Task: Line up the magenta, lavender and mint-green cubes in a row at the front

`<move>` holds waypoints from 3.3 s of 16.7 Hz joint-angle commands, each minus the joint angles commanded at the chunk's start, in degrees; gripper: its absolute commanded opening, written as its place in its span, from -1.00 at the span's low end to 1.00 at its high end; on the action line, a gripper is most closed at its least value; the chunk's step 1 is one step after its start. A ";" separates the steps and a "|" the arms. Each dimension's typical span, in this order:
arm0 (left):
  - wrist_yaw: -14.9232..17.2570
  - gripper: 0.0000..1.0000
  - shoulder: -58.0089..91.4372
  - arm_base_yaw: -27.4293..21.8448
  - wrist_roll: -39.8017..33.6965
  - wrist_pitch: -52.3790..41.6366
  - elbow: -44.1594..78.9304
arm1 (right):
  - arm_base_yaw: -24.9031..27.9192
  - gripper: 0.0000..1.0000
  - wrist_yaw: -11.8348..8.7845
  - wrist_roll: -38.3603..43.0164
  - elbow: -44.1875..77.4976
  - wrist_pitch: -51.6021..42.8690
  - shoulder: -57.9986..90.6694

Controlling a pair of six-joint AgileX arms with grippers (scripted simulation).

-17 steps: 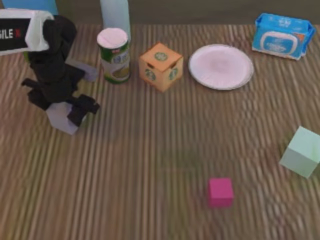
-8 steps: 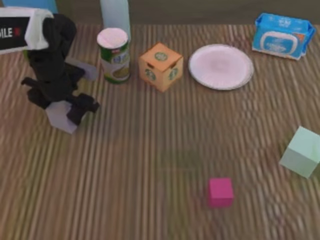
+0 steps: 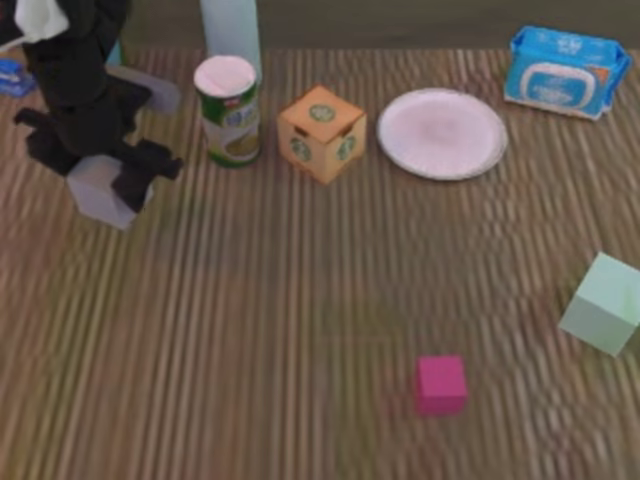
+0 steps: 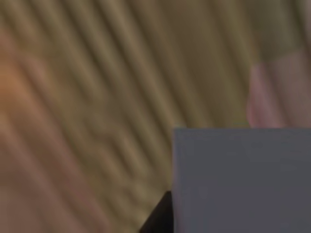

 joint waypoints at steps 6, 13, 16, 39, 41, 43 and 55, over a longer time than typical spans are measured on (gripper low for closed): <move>-0.03 -1.00 -0.17 -1.76 -1.87 0.24 -0.31 | 0.00 1.00 0.00 0.00 0.00 0.00 0.00; -0.24 -1.00 -2.55 -17.26 -27.09 -0.16 -3.82 | 0.00 1.00 0.00 0.00 0.00 0.00 0.00; -0.31 -1.00 -4.49 -25.99 -43.07 -0.16 -6.62 | 0.00 1.00 0.00 0.00 0.00 0.00 0.00; -0.98 -1.00 -5.63 -42.92 -69.25 15.41 -21.15 | 0.00 1.00 0.00 0.00 0.00 0.00 0.00; -0.98 -1.00 -5.63 -42.92 -69.25 15.41 -21.15 | 0.00 1.00 0.00 0.00 0.00 0.00 0.00; -0.98 -0.85 -5.63 -42.92 -69.25 15.41 -21.15 | 0.00 1.00 0.00 0.00 0.00 0.00 0.00; -0.98 0.96 -5.63 -42.92 -69.25 15.41 -21.15 | 0.00 1.00 0.00 0.00 0.00 0.00 0.00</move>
